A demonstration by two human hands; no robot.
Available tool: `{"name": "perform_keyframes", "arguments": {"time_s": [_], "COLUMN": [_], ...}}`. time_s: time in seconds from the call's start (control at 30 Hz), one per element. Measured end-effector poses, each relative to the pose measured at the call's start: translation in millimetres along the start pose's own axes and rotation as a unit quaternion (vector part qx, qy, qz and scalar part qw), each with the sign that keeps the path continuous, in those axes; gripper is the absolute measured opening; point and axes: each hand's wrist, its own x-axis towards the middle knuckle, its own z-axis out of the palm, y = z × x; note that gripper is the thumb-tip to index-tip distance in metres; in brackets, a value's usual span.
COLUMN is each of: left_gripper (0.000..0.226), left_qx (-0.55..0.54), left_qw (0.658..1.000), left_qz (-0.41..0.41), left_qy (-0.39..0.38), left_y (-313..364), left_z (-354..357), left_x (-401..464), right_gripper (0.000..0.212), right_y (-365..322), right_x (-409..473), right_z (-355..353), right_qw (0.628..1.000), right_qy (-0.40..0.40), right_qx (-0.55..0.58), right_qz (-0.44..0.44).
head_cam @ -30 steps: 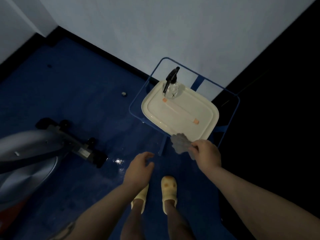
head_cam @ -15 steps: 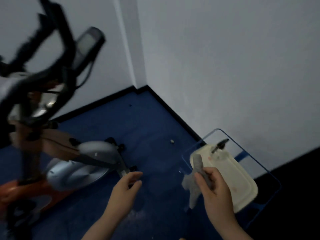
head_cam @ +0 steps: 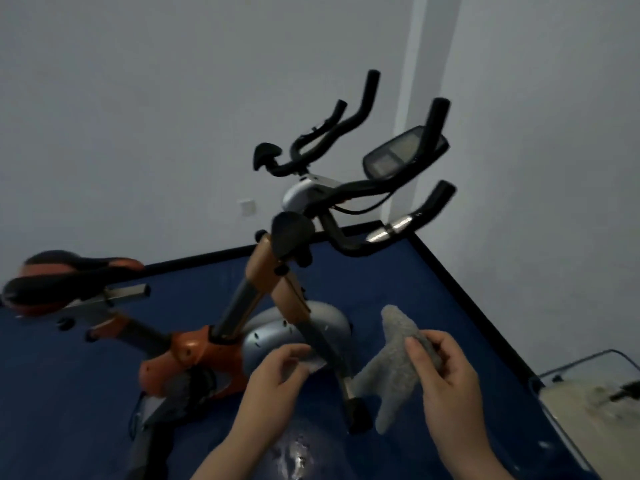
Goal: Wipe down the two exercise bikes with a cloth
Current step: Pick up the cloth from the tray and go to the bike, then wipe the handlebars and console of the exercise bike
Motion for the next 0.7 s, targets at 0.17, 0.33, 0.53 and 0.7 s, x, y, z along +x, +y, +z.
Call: {"name": "perform_keyframes", "arguments": {"time_s": [0.17, 0.33, 0.53, 0.7], "left_gripper": [0.022, 0.023, 0.023, 0.023], "left_qx": [-0.016, -0.032, -0.036, -0.038], "left_qw": [1.0, 0.999, 0.997, 0.996], "left_qz": [0.007, 0.026, 0.066, 0.073], "left_qy": [0.006, -0.012, -0.026, -0.016], "left_y": [-24, -21, -5, 12], "left_z": [-85, -117, -121, -129], "left_x": [13, 38, 81, 123], "right_gripper": [0.023, 0.008, 0.004, 0.005], "right_y": [-17, -42, -71, -86], "right_x": [-1, 21, 80, 140], "right_z": [76, 109, 136, 173], "right_qw": [0.999, 0.997, 0.989, 0.982], "right_qy": [0.041, 0.078, 0.096, 0.061], "right_qx": [0.016, 0.01, 0.012, -0.062], "right_qz": [-0.002, -0.02, -0.108, -0.166]}}
